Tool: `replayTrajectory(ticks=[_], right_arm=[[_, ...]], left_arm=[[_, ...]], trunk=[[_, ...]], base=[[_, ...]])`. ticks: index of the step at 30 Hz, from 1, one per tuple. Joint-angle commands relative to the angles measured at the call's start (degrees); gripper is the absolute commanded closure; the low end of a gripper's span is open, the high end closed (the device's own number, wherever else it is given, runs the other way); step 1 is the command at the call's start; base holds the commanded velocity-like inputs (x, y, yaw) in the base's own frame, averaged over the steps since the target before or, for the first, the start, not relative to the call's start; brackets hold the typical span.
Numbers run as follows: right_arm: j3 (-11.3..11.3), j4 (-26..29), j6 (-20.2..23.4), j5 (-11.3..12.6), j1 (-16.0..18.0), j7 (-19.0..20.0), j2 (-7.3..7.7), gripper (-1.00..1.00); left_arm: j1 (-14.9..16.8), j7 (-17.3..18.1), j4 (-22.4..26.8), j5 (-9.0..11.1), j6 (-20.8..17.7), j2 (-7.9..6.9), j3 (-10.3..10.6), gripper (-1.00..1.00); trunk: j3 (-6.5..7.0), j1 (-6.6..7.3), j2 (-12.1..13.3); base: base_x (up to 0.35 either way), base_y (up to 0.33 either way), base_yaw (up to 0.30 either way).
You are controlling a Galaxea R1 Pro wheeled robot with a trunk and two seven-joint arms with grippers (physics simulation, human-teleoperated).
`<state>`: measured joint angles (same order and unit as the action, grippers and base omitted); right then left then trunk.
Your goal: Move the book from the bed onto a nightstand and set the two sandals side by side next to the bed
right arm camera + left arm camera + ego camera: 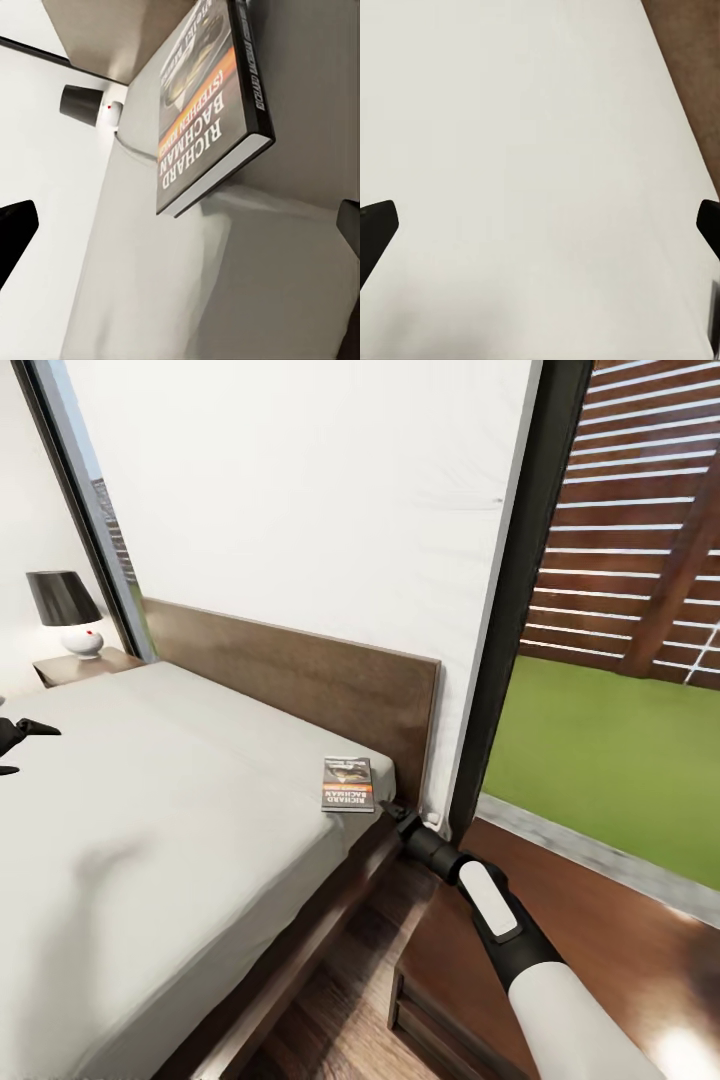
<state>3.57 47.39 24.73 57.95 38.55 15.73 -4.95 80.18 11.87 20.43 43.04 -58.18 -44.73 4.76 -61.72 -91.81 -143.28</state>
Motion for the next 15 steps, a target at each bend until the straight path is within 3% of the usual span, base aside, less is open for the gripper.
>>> replayTrajectory(ticks=[1,15], right_arm=[[-0.03,-0.01,0.23,0.30,0.04,0.02,0.08,-1.00],[-0.12,-0.10,0.09,0.30,0.05,-0.06,0.45,-1.00]], left_arm=[[0.06,0.53,-0.04,-0.22,0.00,-0.09,0.48,-1.00],[0.06,0.52,-0.13,-0.23,0.05,-0.09,0.59,-1.00]], trunk=[[-0.06,0.01,-0.02],[-0.06,0.01,-0.02]], base=[[0.000,0.000,0.004],[0.000,0.000,0.001]])
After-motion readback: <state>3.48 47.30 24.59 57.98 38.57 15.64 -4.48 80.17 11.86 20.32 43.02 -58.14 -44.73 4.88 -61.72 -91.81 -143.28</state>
